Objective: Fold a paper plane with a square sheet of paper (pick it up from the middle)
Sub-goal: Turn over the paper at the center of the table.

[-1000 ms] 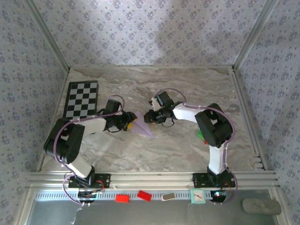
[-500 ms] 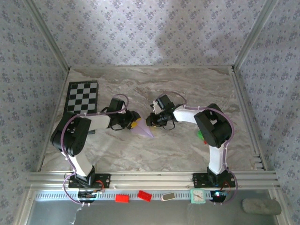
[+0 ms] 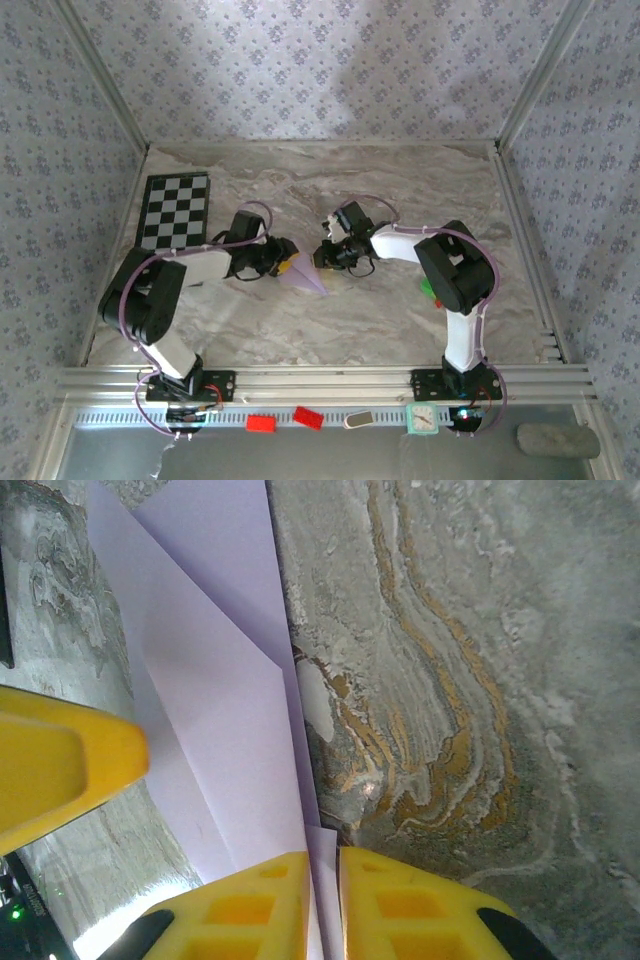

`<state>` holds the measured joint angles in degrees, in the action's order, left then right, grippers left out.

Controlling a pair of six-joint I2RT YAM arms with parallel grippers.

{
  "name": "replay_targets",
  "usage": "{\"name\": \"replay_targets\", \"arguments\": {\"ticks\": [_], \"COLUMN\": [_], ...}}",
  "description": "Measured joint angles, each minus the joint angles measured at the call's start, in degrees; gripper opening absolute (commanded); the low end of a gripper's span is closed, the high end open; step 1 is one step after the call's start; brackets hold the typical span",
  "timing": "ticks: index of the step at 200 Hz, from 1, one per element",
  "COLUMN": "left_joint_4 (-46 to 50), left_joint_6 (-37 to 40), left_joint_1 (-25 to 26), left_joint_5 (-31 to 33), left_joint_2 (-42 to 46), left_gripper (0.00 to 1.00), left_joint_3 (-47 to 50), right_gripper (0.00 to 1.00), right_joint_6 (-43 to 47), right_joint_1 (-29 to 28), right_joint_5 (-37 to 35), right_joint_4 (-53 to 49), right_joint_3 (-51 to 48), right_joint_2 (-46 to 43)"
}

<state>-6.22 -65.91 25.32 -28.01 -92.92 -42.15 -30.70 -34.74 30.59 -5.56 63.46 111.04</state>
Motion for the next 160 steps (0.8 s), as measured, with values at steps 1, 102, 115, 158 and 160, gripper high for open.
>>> {"name": "replay_targets", "arguments": {"ticks": [1, 102, 115, 158, 160], "left_joint_4": [0.02, 0.02, -0.55, -1.90, -2.03], "left_joint_6": [-0.02, -2.14, -2.14, -0.70, -0.57], "left_joint_1": [0.00, 0.94, 1.27, 1.49, 1.49], "left_joint_5": [0.11, 1.57, 1.22, -0.37, -0.46], "left_joint_2": [0.17, -2.38, -2.51, -2.58, -2.67], "left_gripper": [0.42, 0.41, 0.38, 0.33, 0.33], "left_joint_3": [0.07, 0.63, 0.61, -0.24, -0.35], "right_gripper": [0.17, 0.15, 0.15, 0.14, 0.14], "right_joint_6": [0.00, 0.00, 0.00, 0.02, 0.02], "right_joint_1": [0.00, 0.00, 0.00, -0.04, -0.04], "right_joint_5": [0.00, 0.04, 0.04, 0.42, 0.50], "right_joint_4": [0.00, -0.07, -0.07, -0.07, -0.07], "right_joint_3": [0.00, 0.00, 0.00, 0.00, 0.00], "right_joint_2": [0.00, 0.63, 0.66, 0.76, 0.76]}}
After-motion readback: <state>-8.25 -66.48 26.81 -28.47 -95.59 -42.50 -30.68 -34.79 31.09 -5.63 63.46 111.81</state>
